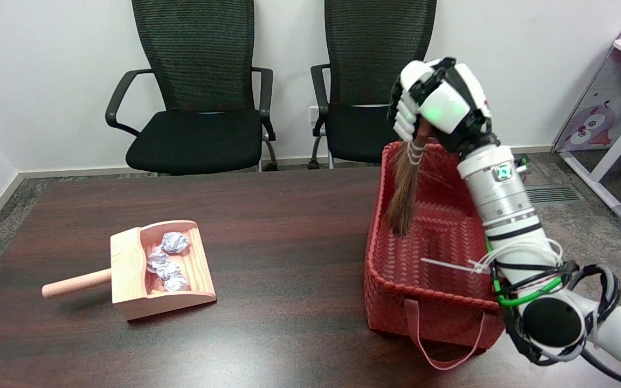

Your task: Place the broom in the basket.

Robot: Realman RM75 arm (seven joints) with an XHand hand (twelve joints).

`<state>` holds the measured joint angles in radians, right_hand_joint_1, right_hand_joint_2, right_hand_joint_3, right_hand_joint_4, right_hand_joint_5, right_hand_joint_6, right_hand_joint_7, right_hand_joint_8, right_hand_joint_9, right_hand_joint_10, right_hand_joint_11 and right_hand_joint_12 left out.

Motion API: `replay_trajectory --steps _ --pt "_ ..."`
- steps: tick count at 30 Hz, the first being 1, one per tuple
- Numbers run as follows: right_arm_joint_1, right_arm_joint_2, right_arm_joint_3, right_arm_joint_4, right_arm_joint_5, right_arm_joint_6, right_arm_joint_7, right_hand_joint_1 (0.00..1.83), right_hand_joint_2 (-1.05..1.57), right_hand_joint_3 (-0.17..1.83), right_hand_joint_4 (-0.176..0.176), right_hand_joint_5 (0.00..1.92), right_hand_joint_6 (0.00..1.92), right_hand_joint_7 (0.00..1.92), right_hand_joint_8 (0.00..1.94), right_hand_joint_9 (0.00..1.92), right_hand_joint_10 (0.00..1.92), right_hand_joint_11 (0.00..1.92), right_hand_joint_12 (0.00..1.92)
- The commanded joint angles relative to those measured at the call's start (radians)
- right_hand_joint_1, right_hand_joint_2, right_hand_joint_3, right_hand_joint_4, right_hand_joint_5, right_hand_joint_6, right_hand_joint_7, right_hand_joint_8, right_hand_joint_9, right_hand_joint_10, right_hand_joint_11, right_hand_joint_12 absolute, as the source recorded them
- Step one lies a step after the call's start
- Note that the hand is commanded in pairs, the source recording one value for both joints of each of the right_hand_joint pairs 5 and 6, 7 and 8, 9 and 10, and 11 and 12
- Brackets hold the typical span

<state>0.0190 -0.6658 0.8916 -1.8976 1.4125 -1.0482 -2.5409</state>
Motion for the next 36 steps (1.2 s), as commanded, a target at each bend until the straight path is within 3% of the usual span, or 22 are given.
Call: replay_trajectory --steps 1,12,36 --pt "-0.01 -0.037 -0.114 0.045 -0.057 0.053 -0.007 0.82 1.49 1.83 0.005 1.92 1.92 1.92 1.92 1.92 1.92 1.92 1.92" --pt "-0.01 -0.095 -0.114 0.157 -0.049 0.089 -0.007 0.82 1.49 1.83 0.005 1.92 1.92 1.92 1.92 1.92 1.92 1.92 1.92" --pt "-0.021 -0.098 -0.1 0.216 0.031 -0.011 -0.015 0.83 1.53 1.83 0.005 1.92 1.92 1.92 1.92 1.92 1.92 1.92 1.92"
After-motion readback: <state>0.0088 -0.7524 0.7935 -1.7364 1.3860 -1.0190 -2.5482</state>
